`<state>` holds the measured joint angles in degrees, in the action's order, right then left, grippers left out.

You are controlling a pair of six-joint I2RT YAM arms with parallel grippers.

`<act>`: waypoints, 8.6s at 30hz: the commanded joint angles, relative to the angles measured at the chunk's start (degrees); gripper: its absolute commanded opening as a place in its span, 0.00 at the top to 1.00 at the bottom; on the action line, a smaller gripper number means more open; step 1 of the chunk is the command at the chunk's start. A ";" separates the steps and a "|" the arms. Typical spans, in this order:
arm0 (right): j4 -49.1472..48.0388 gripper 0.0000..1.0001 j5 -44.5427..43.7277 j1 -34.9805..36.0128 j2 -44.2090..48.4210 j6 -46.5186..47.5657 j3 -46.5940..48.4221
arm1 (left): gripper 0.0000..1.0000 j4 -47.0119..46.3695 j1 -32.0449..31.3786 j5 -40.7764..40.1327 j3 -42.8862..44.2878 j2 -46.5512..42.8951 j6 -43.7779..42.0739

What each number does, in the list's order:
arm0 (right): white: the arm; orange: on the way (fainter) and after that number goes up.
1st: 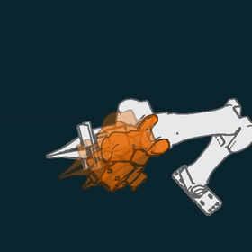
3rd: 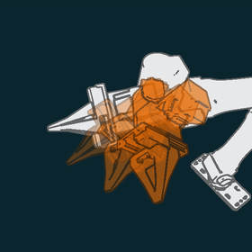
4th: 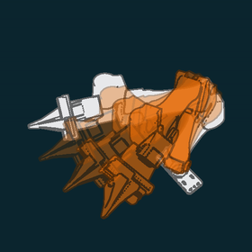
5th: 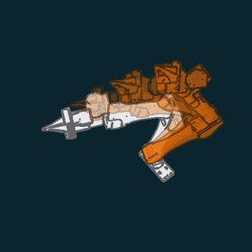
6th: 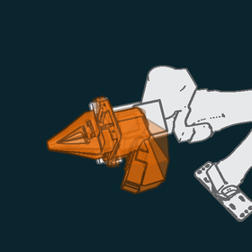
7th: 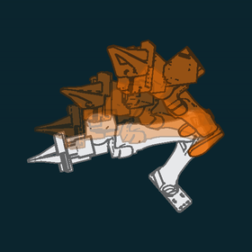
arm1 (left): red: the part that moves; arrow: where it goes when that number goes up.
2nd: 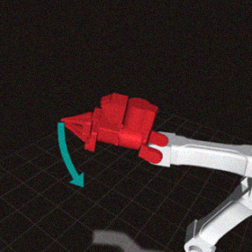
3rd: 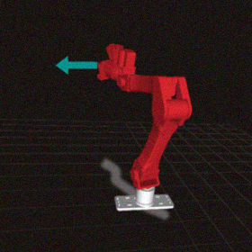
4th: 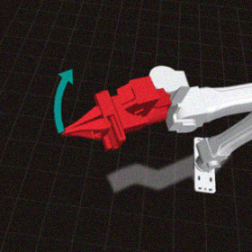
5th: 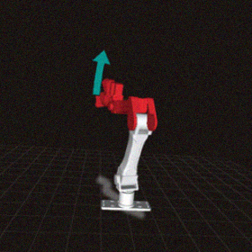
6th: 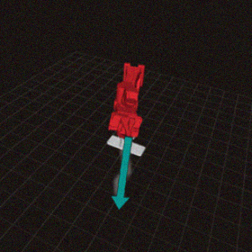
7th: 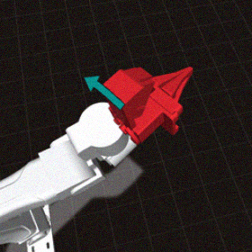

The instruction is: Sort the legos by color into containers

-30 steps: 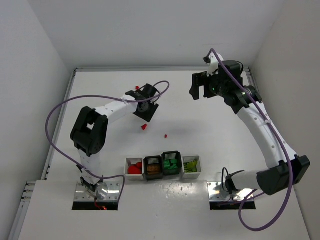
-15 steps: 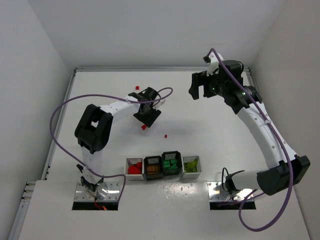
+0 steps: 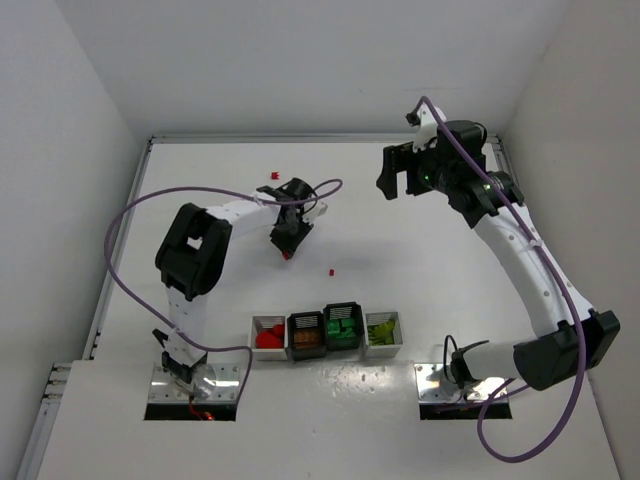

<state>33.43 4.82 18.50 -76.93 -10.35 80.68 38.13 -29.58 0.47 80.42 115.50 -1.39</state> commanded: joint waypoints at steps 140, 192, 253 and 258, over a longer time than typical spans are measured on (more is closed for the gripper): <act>-0.73 0.62 -8.25 24.39 -42.78 -9.87 -1.41 | 0.42 -14.57 16.75 -3.55 -27.34 -52.40 20.28; 14.82 1.00 19.61 42.49 -24.49 41.73 8.87 | 0.07 -6.50 29.32 2.08 -11.69 -35.09 16.94; 1.55 0.42 2.21 17.62 -21.25 12.02 12.65 | 0.54 -12.20 24.84 -10.40 7.29 4.46 20.11; 1.02 0.41 3.35 16.57 -21.78 12.02 12.65 | 0.57 -13.78 25.36 -7.68 7.29 5.61 20.11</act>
<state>36.40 6.24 35.73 -100.18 2.74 93.34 25.91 -4.47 -7.97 86.06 120.14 17.98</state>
